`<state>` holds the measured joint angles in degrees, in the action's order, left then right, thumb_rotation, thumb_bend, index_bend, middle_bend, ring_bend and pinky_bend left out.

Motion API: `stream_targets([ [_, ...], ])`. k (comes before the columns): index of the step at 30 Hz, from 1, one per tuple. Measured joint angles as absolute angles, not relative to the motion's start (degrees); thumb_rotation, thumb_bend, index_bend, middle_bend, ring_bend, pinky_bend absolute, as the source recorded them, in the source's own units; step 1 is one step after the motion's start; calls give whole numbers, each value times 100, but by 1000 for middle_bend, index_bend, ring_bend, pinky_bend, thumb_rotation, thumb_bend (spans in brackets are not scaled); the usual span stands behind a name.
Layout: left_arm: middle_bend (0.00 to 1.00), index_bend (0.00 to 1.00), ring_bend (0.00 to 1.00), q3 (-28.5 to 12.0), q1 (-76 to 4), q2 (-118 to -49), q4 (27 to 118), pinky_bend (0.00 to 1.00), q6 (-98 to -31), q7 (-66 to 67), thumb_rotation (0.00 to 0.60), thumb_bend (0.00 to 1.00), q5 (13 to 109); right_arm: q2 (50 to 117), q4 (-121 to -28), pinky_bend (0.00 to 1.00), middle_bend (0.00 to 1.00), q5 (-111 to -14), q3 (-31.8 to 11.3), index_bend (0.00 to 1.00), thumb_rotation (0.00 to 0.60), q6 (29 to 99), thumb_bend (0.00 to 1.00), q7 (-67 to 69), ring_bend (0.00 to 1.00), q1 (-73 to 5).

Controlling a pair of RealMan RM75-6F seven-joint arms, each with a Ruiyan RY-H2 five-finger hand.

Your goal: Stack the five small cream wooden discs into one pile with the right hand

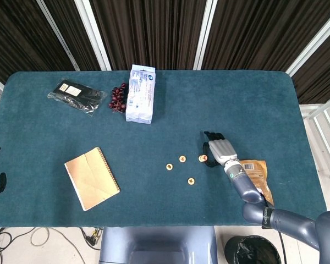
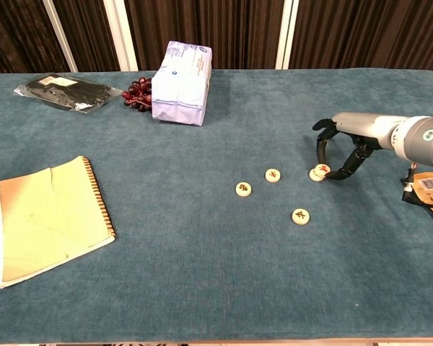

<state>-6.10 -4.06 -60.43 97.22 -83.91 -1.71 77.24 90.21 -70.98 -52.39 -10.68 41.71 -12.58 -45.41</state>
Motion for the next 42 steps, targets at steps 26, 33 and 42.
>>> stream_targets([
  [26, 0, 165, 0, -611, -412, -6049, 9714, 0, -8387, -169, 600, 487, 7730, 9061, -7078, 0, 0, -5126, -1062, 476, 600, 4152, 411, -1280, 0, -4614],
  [33, 0, 165, 0, -613, -411, -6048, 9710, 0, -8386, -179, 600, 488, 7727, 9039, -7107, 0, 0, -5125, -1052, 474, 600, 4146, 411, -1288, 0, -4626],
  [42, 0, 165, 0, -611, -410, -6049, 9708, 0, -8387, -184, 600, 487, 7730, 9011, -7148, 0, 0, -5108, -1024, 474, 600, 4144, 411, -1305, 0, -4625],
])
